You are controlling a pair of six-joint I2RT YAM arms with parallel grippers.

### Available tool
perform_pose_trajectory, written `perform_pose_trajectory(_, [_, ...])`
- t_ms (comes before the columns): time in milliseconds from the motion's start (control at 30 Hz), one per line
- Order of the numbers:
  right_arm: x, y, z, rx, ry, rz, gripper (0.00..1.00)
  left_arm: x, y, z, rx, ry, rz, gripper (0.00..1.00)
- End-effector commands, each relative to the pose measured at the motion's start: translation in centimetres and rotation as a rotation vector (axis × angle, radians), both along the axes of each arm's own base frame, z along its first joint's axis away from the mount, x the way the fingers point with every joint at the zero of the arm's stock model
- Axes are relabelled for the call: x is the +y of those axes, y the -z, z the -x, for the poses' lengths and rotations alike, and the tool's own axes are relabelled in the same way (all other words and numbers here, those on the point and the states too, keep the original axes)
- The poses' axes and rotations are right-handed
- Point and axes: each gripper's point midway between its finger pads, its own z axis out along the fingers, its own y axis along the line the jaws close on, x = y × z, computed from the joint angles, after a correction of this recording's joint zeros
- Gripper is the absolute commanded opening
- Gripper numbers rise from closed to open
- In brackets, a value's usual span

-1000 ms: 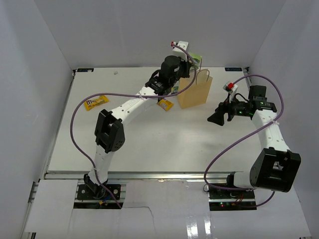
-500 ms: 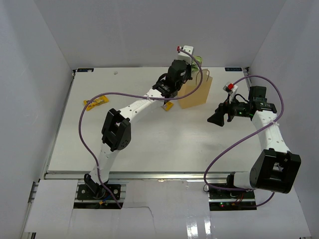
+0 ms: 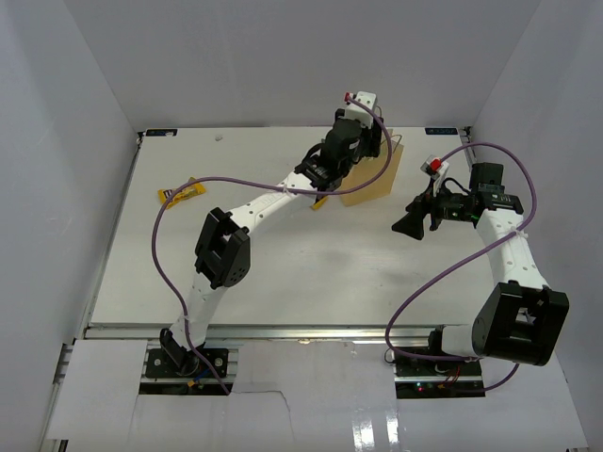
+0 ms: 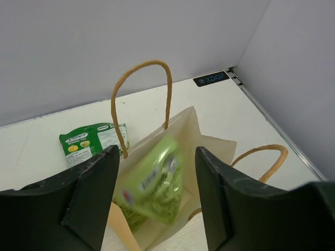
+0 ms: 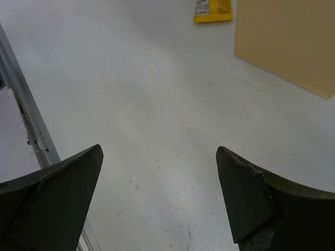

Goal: Place the snacks into the paper bag

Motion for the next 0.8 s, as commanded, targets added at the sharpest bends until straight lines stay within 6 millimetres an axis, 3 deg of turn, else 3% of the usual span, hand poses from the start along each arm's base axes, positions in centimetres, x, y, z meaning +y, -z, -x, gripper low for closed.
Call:
perform_pose_trajectory(0, [0.7,-2.1,-0.1,-0.096,-0.063,-0.008,0.95,1.1,-5.7,0.9,-0.07,-0.003,0.071,0.72])
perform_pose_trajectory(167, [1.3,-2.3,0.0,-0.114,-0.105,0.001,0.95,1.9,-7.0,1.2,-0.088,-0.017,0.063,0.75])
perform_pose_trajectory(233, [2.6,-2.6,0.4,-0.17,-0.184,0.036,0.95,2.4,-7.6,1.3,-0.094,-0.024,0.057,0.76])
perform_pose_trajectory(267, [3.9,-2.1,1.3,-0.197,-0.261,0.083,0.95,3.0,-8.6,1.7,-0.103,-0.028,0.052,0.76])
perform_pose_trajectory(367, [6.9,-1.3,2.4,-0.256,-0.398,0.169,0.95,4.5,-8.5,2.9,-0.077,-0.013,-0.022,0.83])
perform_pose_trajectory(400, [8.7,-0.5,3.0,-0.273,-0.465,0.221,0.94,5.9,-10.3,4.3,-0.08,-0.006,-0.027,0.9])
perform_pose_trajectory(433, [9.6,-0.2,3.1,-0.285,-0.488,0.245,0.94,6.7,-8.5,5.0,-0.042,-0.006,-0.067,0.93])
perform_pose_trajectory(467, [10.4,0.1,2.9,-0.295,-0.501,0.27,0.94,7.9,-8.6,5.7,-0.027,-0.014,-0.074,0.95])
perform_pose_trajectory(500, [12.0,0.2,2.5,-0.338,-0.518,0.313,0.94,10.6,-10.9,7.5,-0.012,-0.042,-0.033,0.97])
perform_pose_trajectory(533, [12.9,0.6,2.0,-0.307,-0.499,0.321,0.94,12.6,-9.0,7.9,0.044,-0.081,-0.05,0.98])
perform_pose_trajectory(567, [13.7,0.8,1.6,-0.302,-0.491,0.333,0.94,14.4,-9.2,8.6,0.07,-0.113,-0.03,0.98])
perform_pose_trajectory(600, [14.9,0.7,0.9,-0.33,-0.475,0.35,0.93,17.9,-11.8,10.7,0.076,-0.17,0.048,0.98])
perform_pose_trajectory(633, [15.8,1.7,0.4,-0.259,-0.427,0.347,0.92,20.3,-12.3,11.5,0.08,-0.208,0.076,0.98])
perform_pose_trajectory(667, [16.6,1.6,-0.4,-0.264,-0.397,0.355,0.91,21.9,-10.8,12.5,0.106,-0.233,0.07,0.98])
perform_pose_trajectory(700, [17.9,2.6,-1.3,-0.264,-0.371,0.387,0.96,23.4,-11.4,13.6,0.1,-0.251,0.111,0.98])
perform_pose_trajectory(733, [18.7,2.9,-2.0,-0.256,-0.332,0.398,0.98,26.2,-14.4,16.1,0.041,-0.261,0.19,0.98])
perform_pose_trajectory(767, [19.5,3.3,-2.6,-0.223,-0.247,0.424,0.98,27.0,-13.5,17.0,0.051,-0.269,0.195,0.98])
